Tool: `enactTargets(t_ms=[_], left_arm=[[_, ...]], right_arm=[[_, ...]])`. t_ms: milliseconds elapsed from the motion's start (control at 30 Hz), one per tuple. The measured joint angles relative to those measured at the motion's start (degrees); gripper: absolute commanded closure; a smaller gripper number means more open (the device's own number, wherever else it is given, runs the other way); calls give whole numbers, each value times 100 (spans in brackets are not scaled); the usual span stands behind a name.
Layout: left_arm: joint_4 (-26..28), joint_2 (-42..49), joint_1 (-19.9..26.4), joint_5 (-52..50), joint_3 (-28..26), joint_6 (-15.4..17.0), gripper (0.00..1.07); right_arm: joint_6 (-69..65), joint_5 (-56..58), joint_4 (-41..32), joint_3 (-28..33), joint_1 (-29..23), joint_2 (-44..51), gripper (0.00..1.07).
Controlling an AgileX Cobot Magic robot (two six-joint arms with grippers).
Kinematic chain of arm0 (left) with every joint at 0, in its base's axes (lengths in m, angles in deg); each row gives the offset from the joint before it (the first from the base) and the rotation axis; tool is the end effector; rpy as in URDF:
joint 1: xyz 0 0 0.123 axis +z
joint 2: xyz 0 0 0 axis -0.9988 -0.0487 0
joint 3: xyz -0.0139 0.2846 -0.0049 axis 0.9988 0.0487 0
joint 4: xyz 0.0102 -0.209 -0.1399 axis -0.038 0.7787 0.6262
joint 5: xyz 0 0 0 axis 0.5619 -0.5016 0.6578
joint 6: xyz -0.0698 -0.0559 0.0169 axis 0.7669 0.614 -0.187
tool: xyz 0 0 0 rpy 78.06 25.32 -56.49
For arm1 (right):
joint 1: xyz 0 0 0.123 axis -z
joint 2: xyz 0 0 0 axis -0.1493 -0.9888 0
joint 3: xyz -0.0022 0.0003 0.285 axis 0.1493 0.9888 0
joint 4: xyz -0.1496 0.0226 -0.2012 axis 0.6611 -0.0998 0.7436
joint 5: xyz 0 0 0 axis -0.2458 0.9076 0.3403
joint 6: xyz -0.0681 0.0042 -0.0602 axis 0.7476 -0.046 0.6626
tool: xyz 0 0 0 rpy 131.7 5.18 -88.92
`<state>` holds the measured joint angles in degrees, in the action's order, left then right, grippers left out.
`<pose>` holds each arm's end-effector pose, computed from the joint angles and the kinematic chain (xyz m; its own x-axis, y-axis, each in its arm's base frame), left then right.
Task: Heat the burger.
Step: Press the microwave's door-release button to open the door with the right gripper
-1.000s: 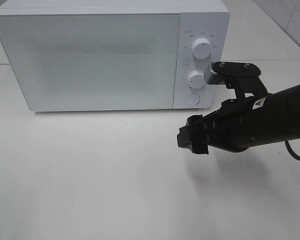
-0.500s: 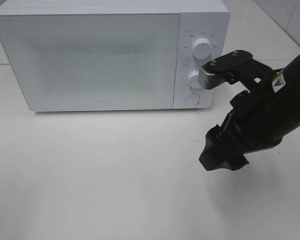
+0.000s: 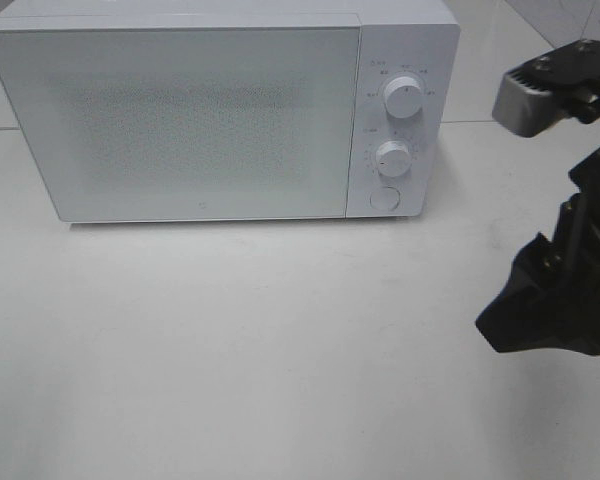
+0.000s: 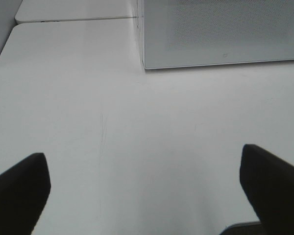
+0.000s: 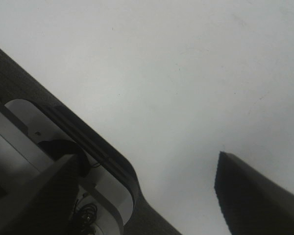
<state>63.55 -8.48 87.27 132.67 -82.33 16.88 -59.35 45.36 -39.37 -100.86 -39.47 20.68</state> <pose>-0.0092 -0.0085 0.2813 -0.4476 0.0421 -0.8933 0.1007 0.9949 -0.0036 0.1564 0.1065 0.2847 -0.7103 -0.5300 -0.4632 -0.6242 0.7784 0.0664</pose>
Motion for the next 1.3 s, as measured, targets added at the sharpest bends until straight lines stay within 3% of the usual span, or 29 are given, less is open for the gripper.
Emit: enactTargets(t_ms=[300,400,433,500,567,733,1000,1300], left_arm=[[0,0,0,0,0,0,9],[0,0,0,0,0,0,9],[0,0,0,0,0,0,9],[0,0,0,0,0,0,9],[0,0,0,0,0,0,9],[0,0,0,0,0,0,9],[0,0,0,0,0,0,9],[0,0,0,0,0,0,9]], right_arm=[[-275,550,126,0,69,1140,32],[-384,613,132,0,458,1484,32],[-401,653,178,0,859,1753,32],[-401,659,201,0,1020,1896,32],[-407,665,315,0,1524,2366,32],[-516,665,458,103,1971,3323,32],[-567,693,544,831,2286,4819,32],[-705,676,716,1381,2332,5827,32]])
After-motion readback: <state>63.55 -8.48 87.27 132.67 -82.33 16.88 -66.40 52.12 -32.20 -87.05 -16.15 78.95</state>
